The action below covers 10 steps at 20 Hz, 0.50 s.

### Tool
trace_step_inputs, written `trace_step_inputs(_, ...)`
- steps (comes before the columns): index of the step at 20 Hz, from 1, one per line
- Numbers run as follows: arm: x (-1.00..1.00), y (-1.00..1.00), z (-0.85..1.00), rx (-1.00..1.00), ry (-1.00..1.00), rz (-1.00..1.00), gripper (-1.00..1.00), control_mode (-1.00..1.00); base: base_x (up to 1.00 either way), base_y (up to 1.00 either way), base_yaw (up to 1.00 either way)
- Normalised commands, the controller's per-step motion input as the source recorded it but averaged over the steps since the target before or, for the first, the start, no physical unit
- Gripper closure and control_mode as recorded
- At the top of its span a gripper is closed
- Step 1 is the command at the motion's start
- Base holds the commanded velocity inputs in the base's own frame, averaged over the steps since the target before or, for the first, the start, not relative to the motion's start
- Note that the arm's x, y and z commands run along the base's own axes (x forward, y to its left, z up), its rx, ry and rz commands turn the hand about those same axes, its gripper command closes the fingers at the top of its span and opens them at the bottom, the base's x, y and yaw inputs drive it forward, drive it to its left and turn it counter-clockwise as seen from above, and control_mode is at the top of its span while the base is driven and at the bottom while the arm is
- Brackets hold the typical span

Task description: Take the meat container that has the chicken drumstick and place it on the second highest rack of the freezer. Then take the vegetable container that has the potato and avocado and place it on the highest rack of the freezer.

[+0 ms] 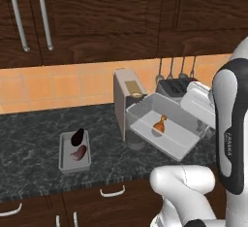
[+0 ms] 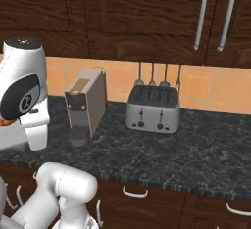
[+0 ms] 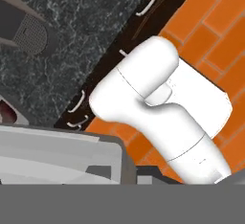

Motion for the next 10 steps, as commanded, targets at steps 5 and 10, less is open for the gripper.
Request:
trace_step_inputs(5,0.00,0.00,0.00,0.00,0.00,0.00,1.00,1.00,-0.97,-0.03,-0.50)
trace_step_inputs(10,0.00,0.00,0.00,0.00,0.00,0.00,1.00,1.00,-0.36,0.00,-0.89)
